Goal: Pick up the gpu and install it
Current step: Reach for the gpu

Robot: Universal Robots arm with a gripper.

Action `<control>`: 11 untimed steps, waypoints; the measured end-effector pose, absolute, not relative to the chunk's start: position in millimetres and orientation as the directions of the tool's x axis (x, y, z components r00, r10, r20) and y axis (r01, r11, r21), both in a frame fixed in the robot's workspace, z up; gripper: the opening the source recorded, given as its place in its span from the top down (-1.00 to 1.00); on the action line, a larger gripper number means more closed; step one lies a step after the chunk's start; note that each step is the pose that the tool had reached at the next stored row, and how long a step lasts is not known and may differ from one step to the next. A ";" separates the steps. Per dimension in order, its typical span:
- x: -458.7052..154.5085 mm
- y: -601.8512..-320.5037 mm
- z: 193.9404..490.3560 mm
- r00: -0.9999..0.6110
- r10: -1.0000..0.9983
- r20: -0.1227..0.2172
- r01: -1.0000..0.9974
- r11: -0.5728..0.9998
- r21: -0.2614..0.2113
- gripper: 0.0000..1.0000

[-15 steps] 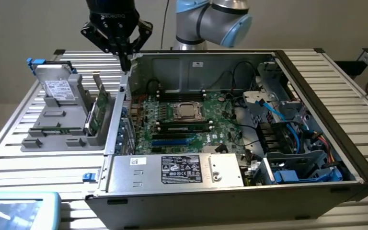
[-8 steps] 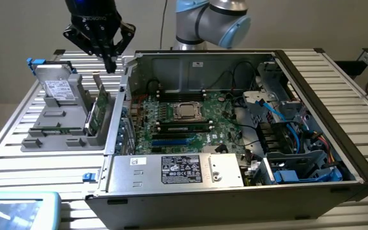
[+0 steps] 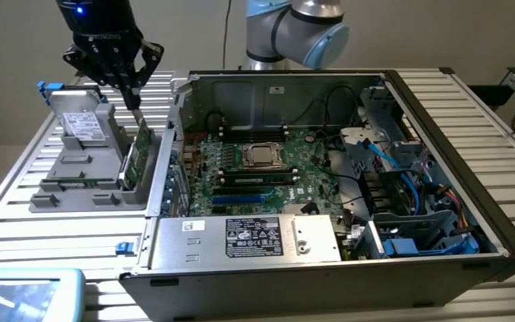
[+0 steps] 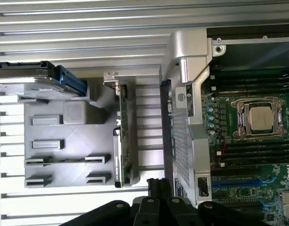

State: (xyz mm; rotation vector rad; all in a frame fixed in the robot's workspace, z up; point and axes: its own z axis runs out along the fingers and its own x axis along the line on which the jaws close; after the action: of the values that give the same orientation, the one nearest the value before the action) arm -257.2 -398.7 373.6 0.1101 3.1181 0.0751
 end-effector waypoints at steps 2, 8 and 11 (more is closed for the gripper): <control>-265.9 -398.3 370.0 -0.997 0.071 -0.019 0.070 0.996 0.049 0.76; -284.1 -394.9 359.1 -0.997 0.071 -0.019 0.070 0.996 0.049 0.76; -290.0 -390.7 354.9 -0.997 0.071 -0.019 0.070 0.996 0.049 0.76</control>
State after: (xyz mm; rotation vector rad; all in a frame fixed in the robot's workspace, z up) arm -290.0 -390.7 354.9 0.1102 3.1182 0.0749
